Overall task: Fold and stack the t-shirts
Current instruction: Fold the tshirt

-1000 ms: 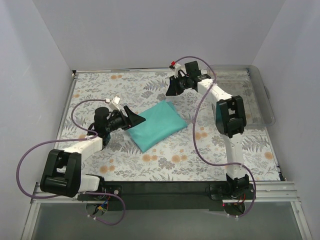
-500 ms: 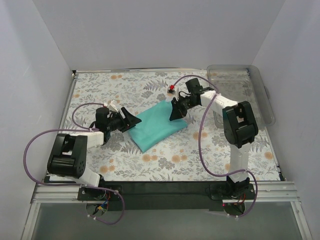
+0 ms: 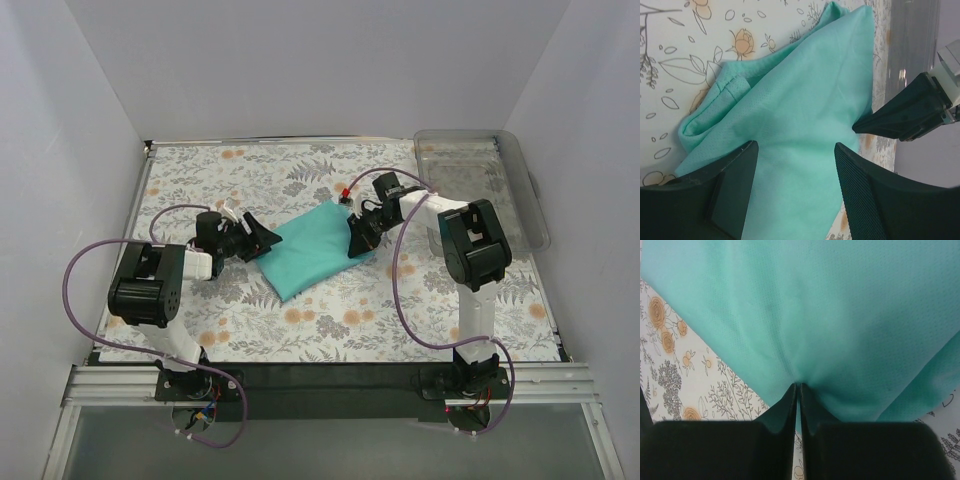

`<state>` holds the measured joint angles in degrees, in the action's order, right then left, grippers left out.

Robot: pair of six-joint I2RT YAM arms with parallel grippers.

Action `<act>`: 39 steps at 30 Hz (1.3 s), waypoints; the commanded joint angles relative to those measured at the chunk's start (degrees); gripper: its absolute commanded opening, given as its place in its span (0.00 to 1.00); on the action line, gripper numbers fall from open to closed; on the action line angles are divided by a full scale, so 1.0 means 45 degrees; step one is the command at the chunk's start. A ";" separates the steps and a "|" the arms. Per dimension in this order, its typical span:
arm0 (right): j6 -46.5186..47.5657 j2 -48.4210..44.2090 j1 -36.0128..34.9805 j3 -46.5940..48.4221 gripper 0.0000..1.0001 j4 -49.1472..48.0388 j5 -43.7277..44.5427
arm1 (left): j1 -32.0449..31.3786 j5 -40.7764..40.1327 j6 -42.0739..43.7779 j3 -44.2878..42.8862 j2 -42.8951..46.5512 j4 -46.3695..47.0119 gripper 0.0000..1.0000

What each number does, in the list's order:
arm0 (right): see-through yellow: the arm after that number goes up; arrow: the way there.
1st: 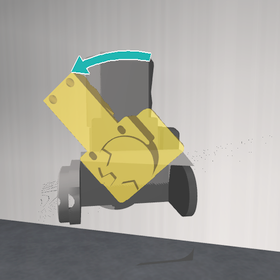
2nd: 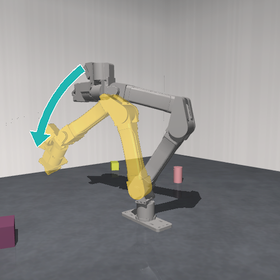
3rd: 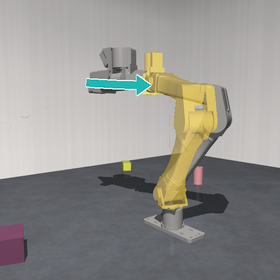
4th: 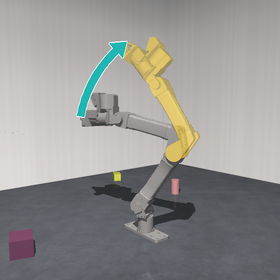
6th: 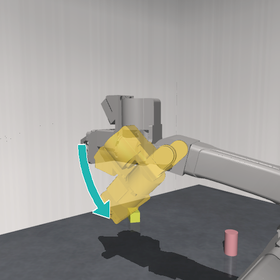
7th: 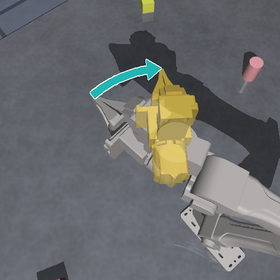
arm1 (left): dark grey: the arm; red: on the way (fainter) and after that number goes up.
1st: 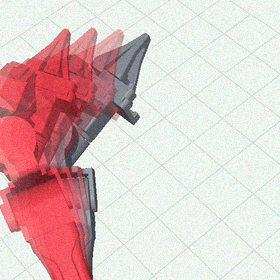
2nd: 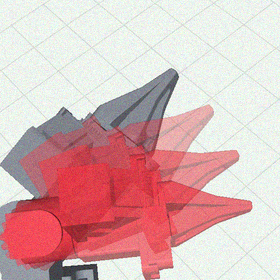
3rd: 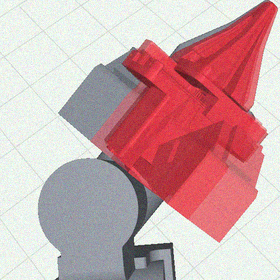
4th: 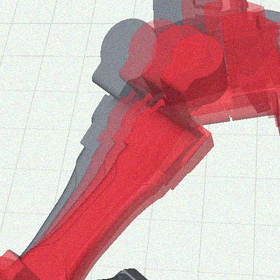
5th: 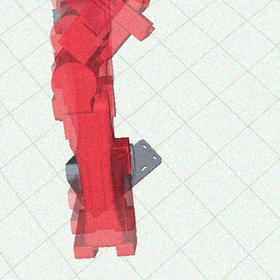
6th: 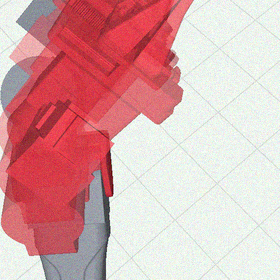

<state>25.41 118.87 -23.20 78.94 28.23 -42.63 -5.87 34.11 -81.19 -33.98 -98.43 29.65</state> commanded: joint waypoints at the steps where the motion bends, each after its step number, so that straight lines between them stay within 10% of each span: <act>1: 0.0544 -0.0086 0.0019 -0.0373 0.11 0.0191 0.0783 | 0.0132 -0.0236 0.0443 -0.0457 -0.0196 0.0539 0.58; 12: 0.1424 -0.4869 0.0078 -0.0158 0.27 0.0700 -0.0236 | 0.0152 -0.0977 0.2397 -0.3133 0.3140 -0.3165 0.67; 21: 0.0858 -0.8426 0.1308 -0.4473 0.64 -0.2054 0.0822 | -0.0647 -0.0760 -0.1079 0.2119 0.8160 -0.6509 0.76; 39: 0.0565 -0.8837 0.2440 -0.5061 0.64 -0.2425 -0.0428 | -0.3188 -0.4961 -0.1862 -0.0514 0.2090 -0.7780 0.65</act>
<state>28.60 80.20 -12.80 56.55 19.05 -42.61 -19.49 20.10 -90.19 -35.64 -85.97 -1.34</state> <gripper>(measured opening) 0.639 0.678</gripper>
